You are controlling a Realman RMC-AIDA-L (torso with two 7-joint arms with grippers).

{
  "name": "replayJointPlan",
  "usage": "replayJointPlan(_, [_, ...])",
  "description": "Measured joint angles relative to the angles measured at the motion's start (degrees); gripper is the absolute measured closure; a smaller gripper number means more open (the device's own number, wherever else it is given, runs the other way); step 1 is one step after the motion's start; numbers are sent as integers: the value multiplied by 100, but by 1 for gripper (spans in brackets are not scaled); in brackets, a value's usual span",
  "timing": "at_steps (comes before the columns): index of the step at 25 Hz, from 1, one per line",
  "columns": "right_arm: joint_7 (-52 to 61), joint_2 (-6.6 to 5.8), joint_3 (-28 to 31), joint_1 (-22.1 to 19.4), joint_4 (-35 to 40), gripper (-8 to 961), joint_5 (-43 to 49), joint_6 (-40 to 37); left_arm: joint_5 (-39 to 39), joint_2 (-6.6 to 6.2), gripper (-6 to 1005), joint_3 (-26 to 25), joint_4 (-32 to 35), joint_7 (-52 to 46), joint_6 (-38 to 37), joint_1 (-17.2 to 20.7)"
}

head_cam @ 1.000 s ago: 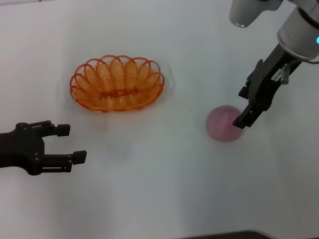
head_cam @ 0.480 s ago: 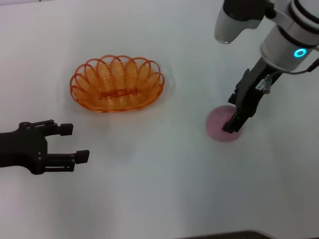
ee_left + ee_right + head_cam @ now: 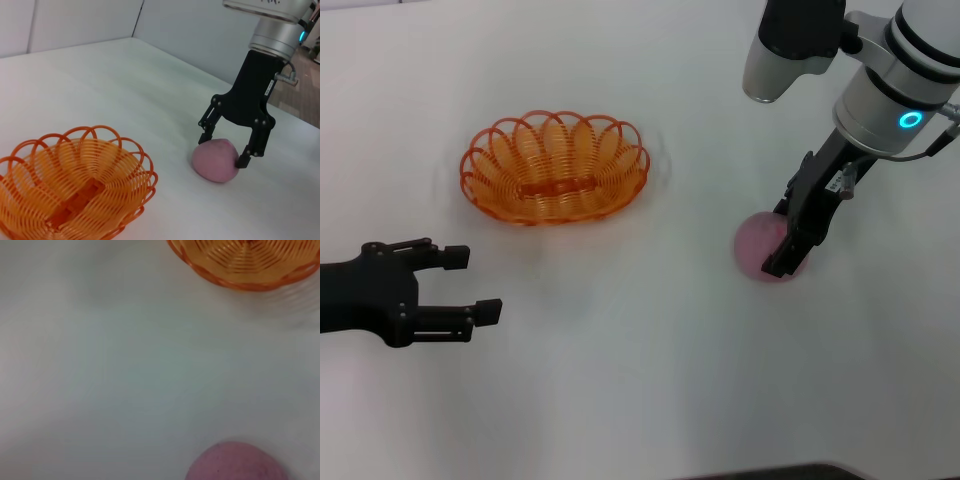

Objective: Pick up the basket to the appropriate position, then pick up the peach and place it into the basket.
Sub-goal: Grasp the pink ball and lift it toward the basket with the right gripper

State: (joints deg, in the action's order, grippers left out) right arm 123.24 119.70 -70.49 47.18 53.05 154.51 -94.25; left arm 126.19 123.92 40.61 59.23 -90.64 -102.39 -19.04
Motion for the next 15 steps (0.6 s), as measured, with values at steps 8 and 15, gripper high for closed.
replayJointPlan(8, [-1, 0, 1, 16, -7, 87, 0, 4, 3, -8, 109, 0, 0, 3, -27, -25])
replayJointPlan(15, [11, 0, 0, 58, -13, 88, 33, -2, 3, -17, 108, 0, 0, 2, -53, -41])
